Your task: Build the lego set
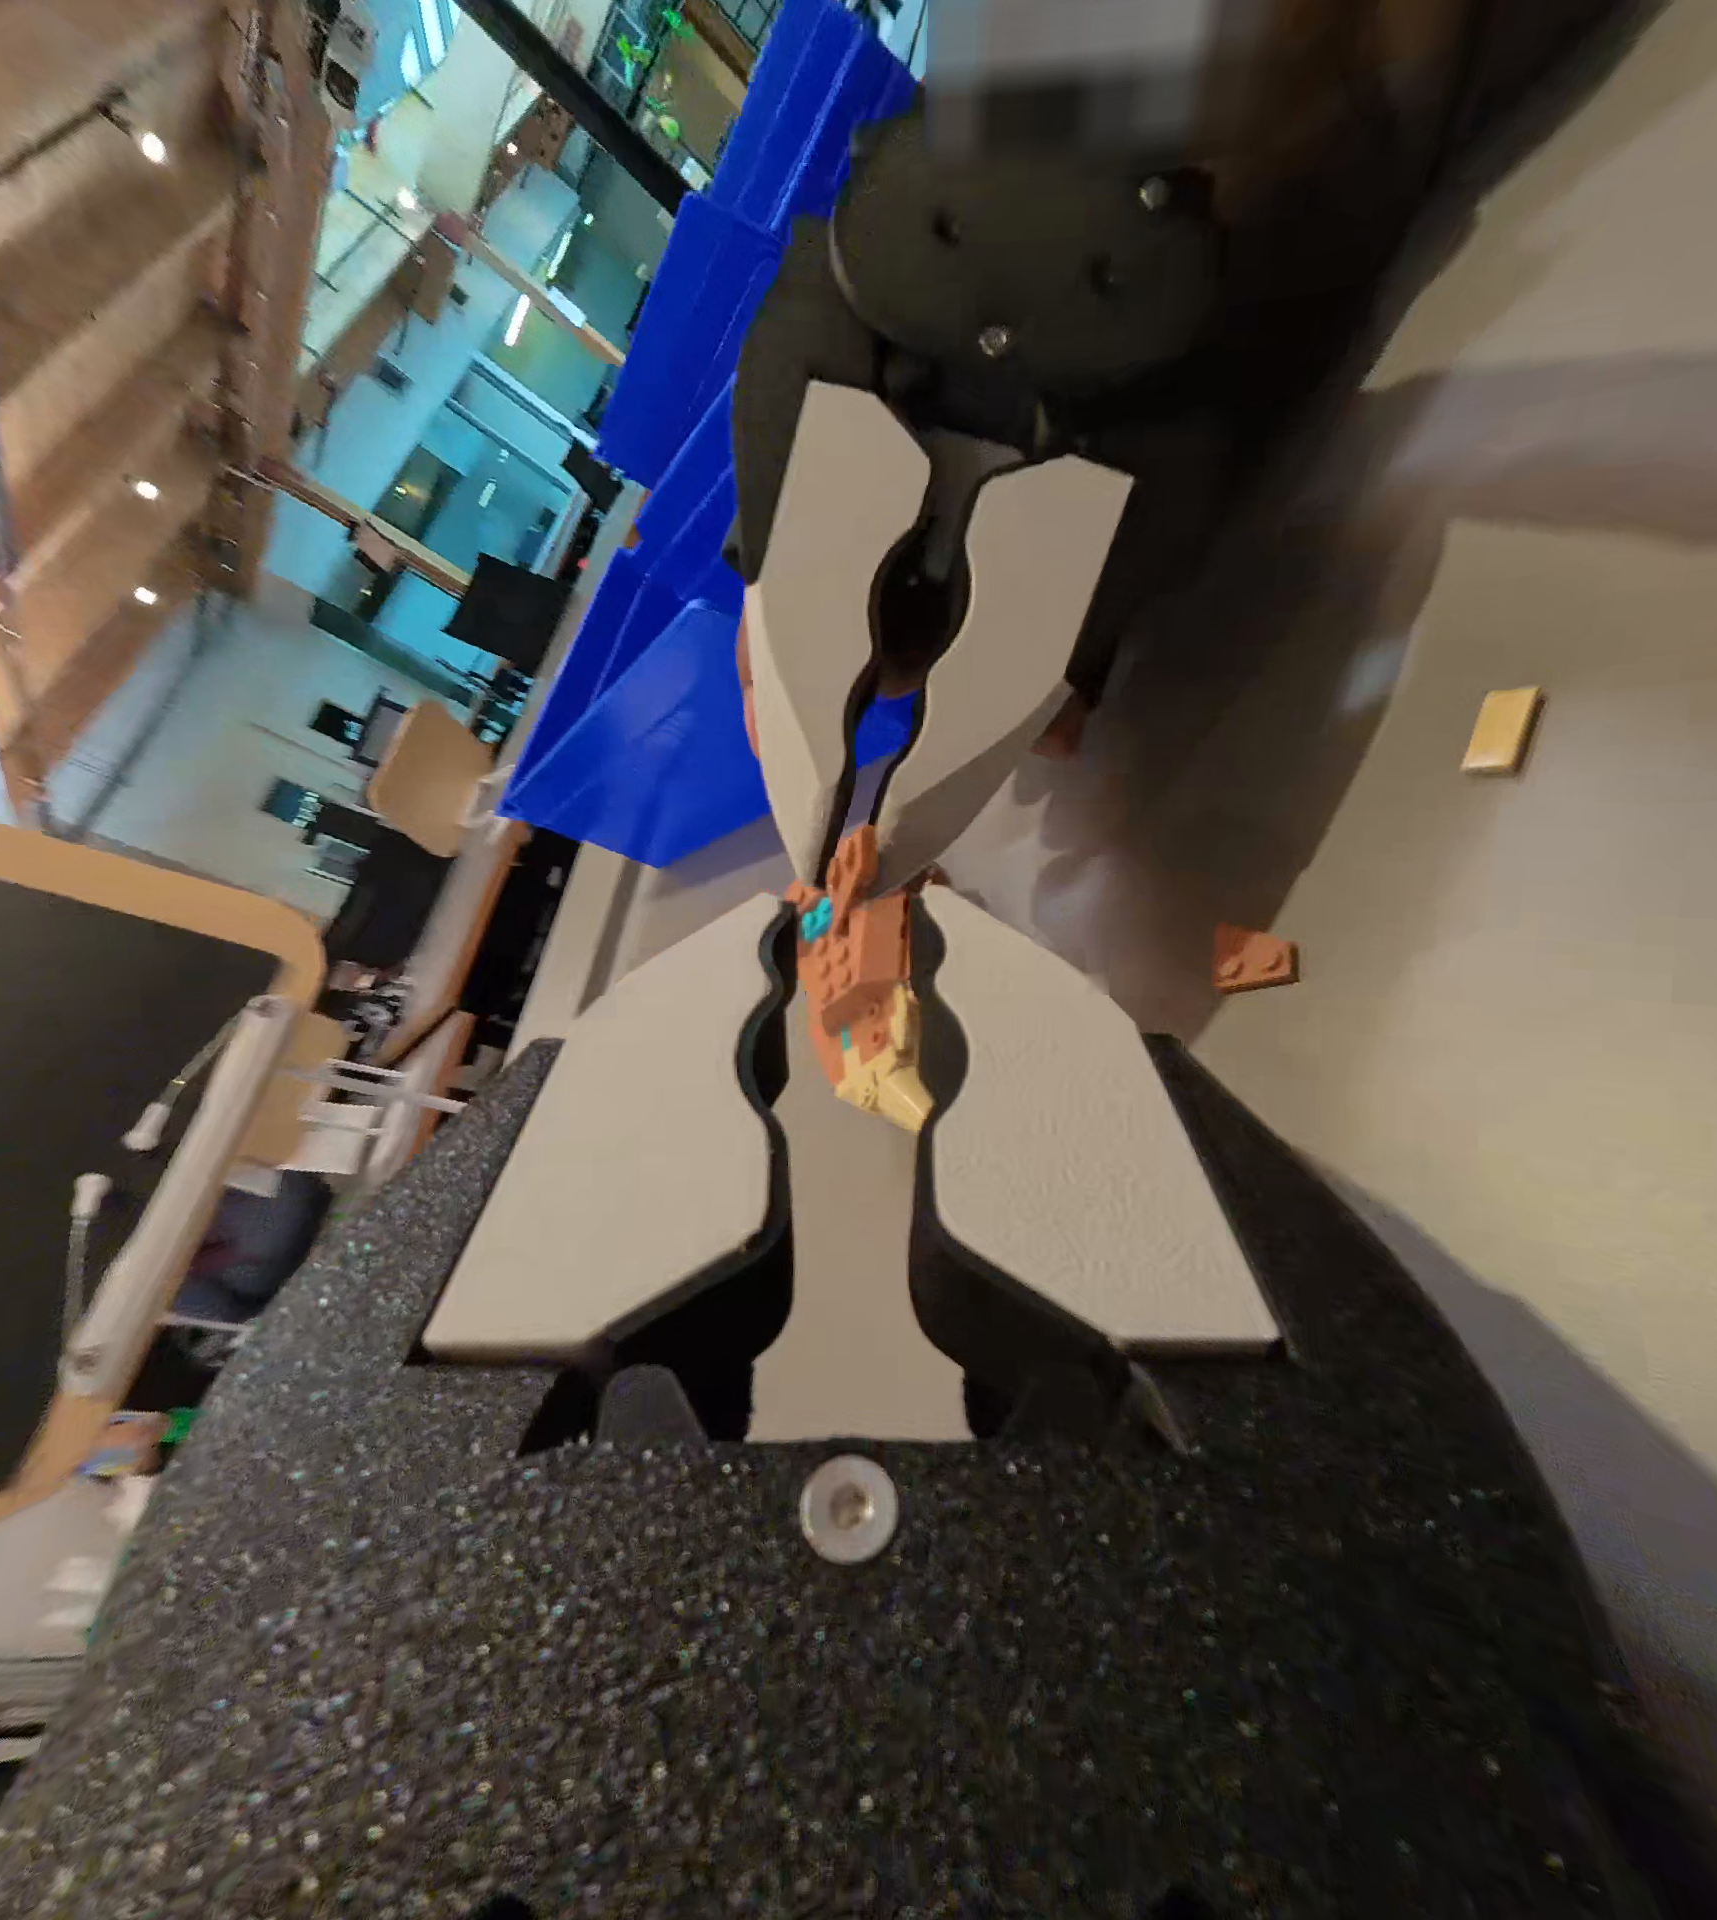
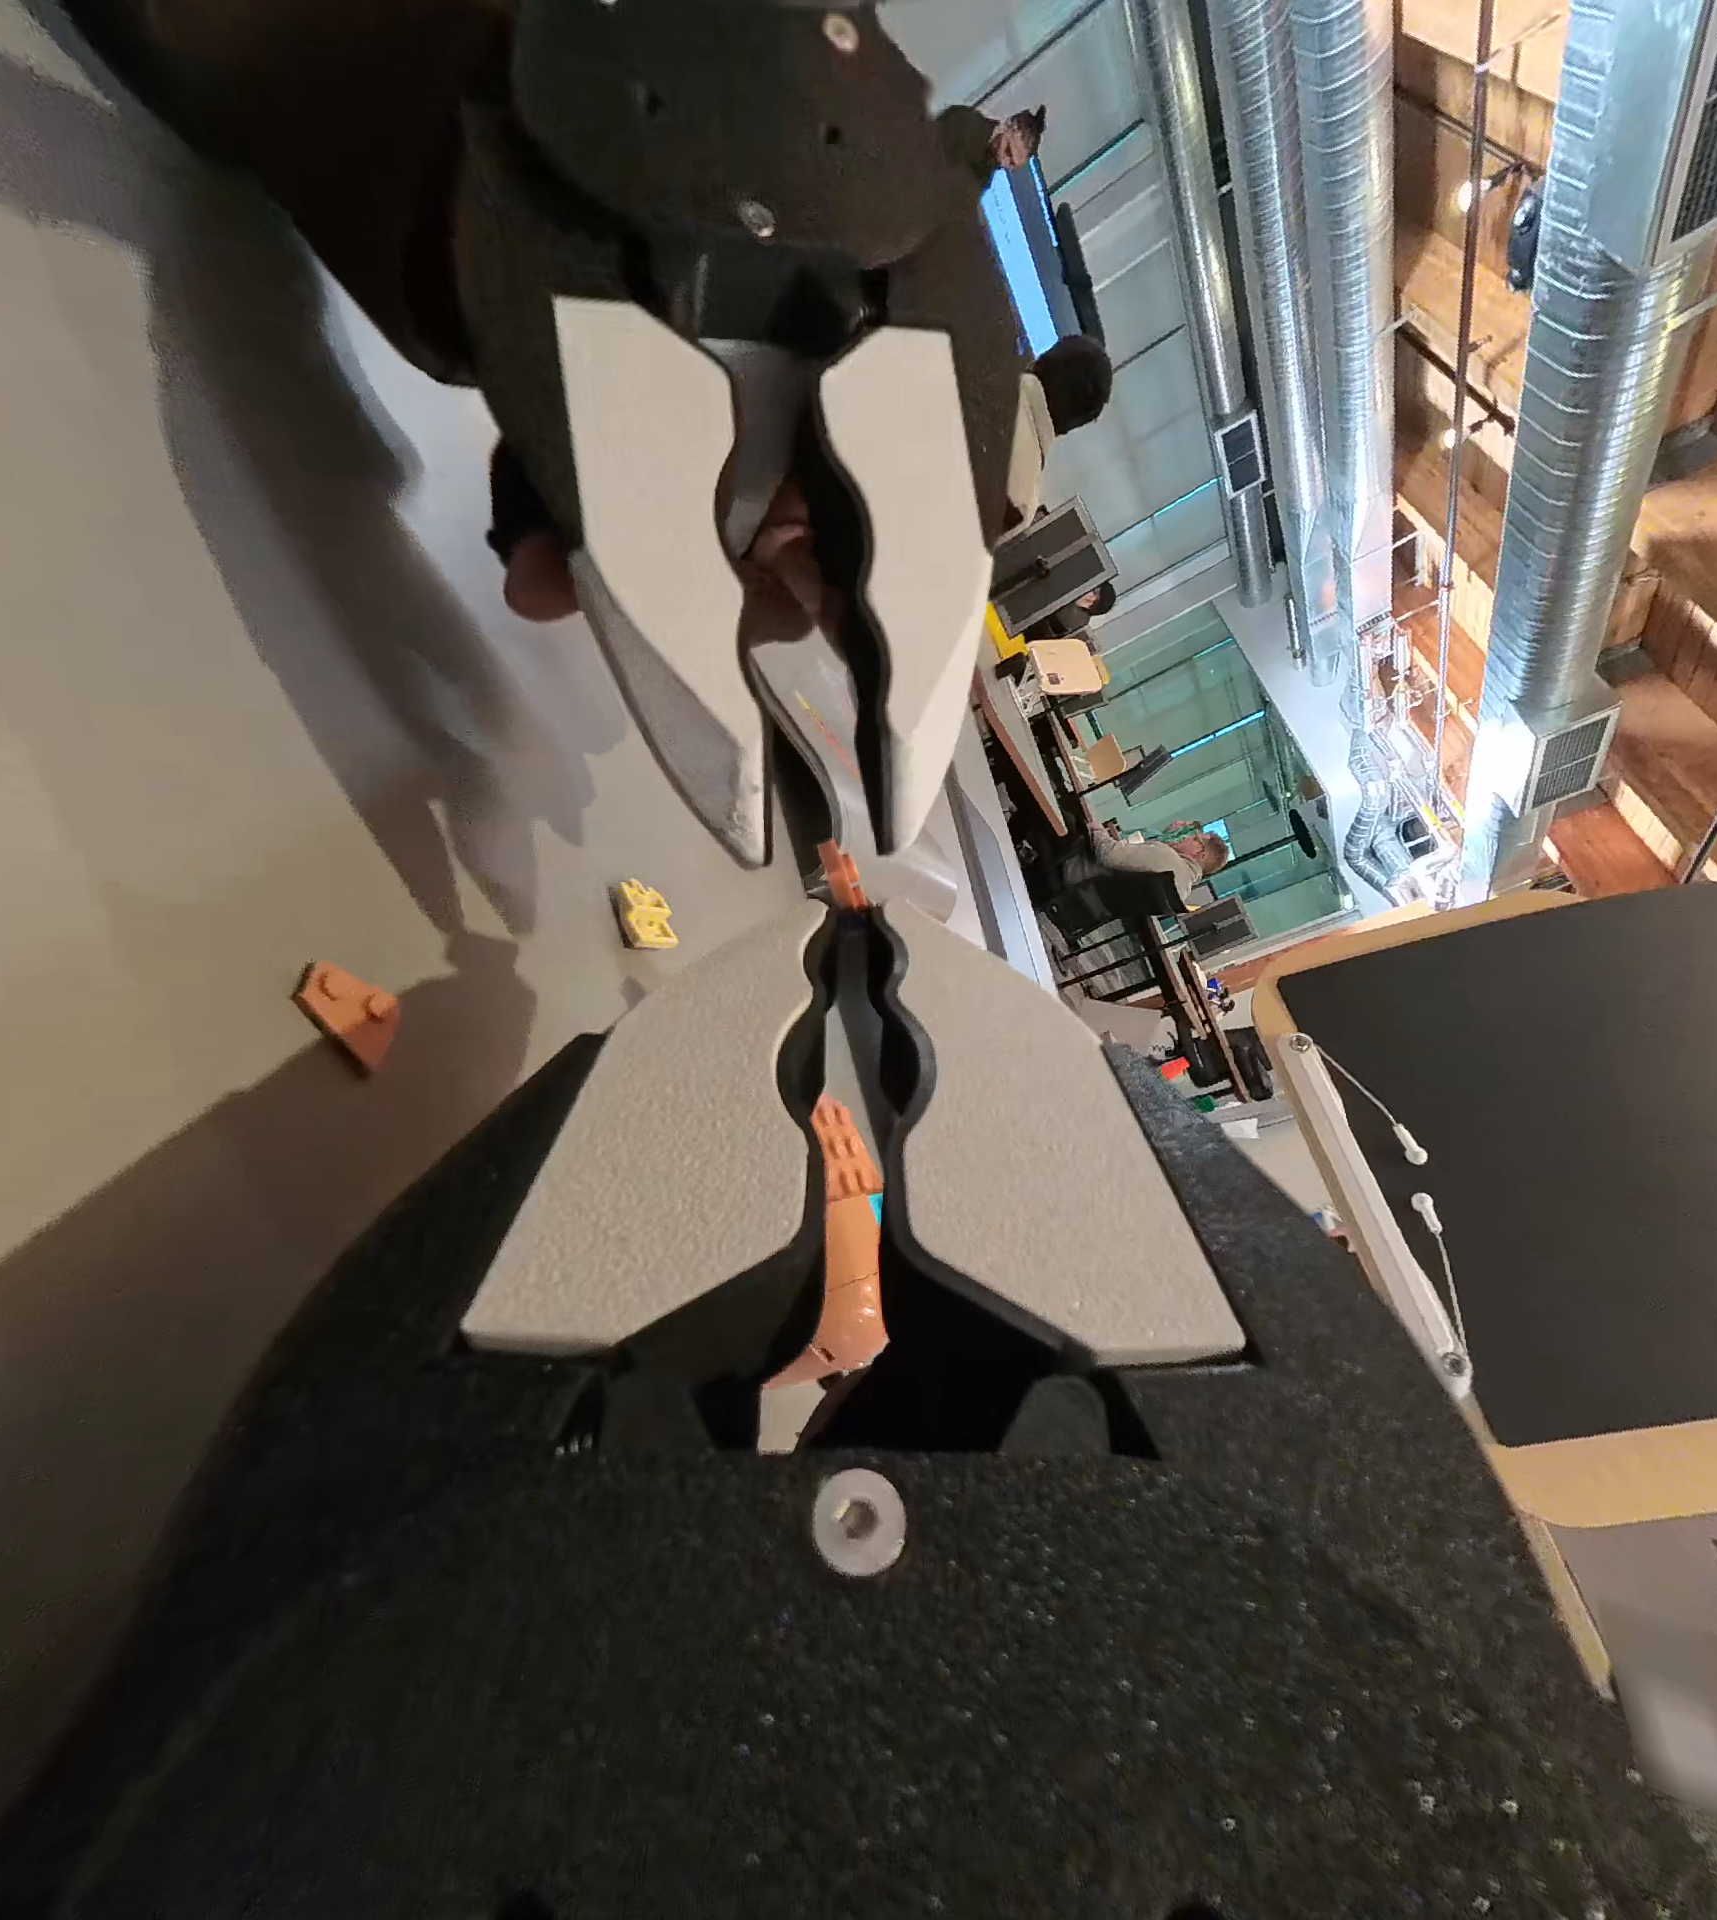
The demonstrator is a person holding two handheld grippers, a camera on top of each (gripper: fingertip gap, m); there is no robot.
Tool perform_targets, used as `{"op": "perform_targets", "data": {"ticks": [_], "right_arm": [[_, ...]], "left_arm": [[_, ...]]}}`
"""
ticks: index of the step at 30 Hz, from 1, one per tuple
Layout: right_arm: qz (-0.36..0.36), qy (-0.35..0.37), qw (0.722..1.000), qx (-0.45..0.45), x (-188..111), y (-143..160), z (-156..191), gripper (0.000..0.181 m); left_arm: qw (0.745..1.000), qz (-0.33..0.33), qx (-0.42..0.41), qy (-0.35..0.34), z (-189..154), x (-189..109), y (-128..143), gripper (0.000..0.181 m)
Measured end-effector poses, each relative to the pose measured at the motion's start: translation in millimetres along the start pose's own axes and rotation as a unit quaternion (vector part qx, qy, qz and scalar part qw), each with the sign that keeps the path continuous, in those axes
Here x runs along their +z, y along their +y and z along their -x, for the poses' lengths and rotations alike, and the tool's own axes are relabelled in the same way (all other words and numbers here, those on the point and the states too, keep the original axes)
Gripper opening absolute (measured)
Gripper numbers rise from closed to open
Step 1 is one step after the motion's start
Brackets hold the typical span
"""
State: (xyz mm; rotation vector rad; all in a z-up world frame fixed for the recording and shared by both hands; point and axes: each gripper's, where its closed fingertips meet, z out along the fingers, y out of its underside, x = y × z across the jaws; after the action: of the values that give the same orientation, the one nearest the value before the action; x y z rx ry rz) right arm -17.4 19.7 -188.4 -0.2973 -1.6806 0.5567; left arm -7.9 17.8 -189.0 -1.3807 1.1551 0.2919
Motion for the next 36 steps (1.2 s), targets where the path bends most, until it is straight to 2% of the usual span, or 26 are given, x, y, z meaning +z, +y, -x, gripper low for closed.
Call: {"op": "perform_targets", "data": {"ticks": [4,10,29,36], "right_arm": [[0.004,-0.003,1.0,0.007,0,1,1,0.004],[0.011,-0.001,1.0,0.009,1,2,1,0.004],[0.038,0.01,0.999,-0.008,4,7,3,0.004],[0.039,0.013,0.999,-0.005,5,7,2,0.004]], "left_arm": [[0.998,0.013,0.055,-0.032,4,2,1,0.019],[0.993,0.034,0.101,-0.043,1,6,7,0.014],[0.972,0.102,0.192,-0.088,4,14,17,0.005],[0.969,0.105,0.201,-0.094,6,13,17,0.004]]}}
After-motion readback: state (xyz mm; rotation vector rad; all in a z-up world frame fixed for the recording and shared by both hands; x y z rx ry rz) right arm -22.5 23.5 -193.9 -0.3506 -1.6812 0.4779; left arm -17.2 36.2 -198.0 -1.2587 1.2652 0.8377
